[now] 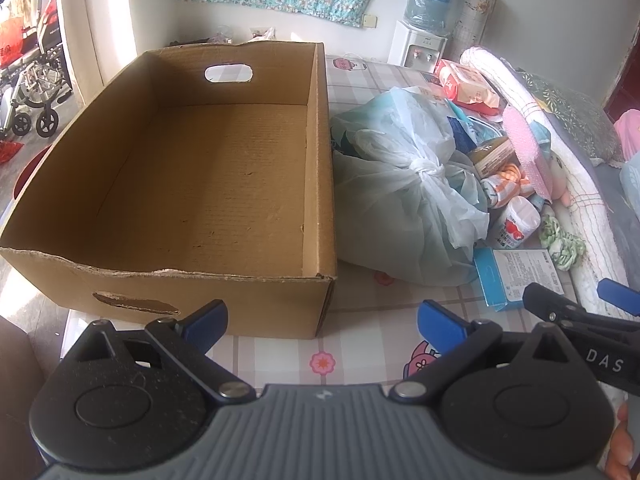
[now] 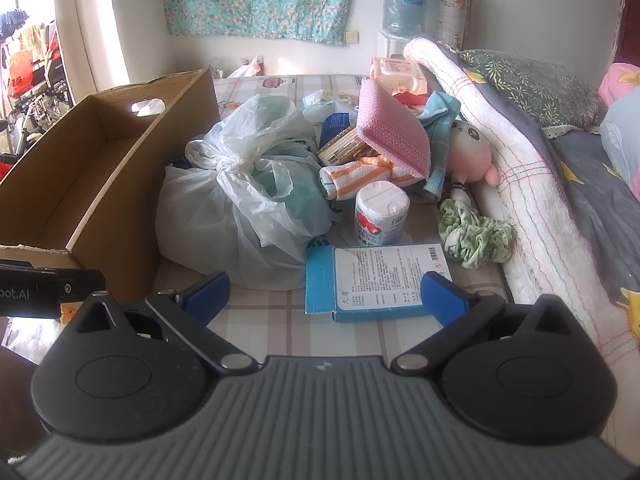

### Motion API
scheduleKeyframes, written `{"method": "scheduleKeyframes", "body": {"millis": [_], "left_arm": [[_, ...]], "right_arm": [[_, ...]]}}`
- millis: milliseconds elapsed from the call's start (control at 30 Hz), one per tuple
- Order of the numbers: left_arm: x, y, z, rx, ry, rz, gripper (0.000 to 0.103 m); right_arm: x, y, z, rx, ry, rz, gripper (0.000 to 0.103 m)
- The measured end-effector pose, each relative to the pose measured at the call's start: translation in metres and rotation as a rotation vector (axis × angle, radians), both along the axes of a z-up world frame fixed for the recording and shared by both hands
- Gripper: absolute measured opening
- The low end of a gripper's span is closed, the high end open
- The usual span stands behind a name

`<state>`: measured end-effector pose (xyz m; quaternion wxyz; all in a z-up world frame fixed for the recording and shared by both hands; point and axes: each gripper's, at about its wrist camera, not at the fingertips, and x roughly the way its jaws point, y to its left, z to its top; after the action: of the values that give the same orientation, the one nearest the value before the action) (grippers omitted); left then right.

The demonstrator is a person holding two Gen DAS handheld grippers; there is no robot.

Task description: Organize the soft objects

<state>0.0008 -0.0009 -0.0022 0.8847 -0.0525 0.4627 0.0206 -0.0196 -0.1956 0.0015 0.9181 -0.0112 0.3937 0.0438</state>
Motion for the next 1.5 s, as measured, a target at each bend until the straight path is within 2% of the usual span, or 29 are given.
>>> {"method": "scheduleKeyframes", "body": {"millis": [1500], "left_arm": [[-0.0007, 0.0021, -0.0032, 0.005, 0.011, 0.006, 0.102]], "right_arm": [[0.0015, 0.0037, -0.0068, 0.002, 0.023, 0.012, 0.102]]}}
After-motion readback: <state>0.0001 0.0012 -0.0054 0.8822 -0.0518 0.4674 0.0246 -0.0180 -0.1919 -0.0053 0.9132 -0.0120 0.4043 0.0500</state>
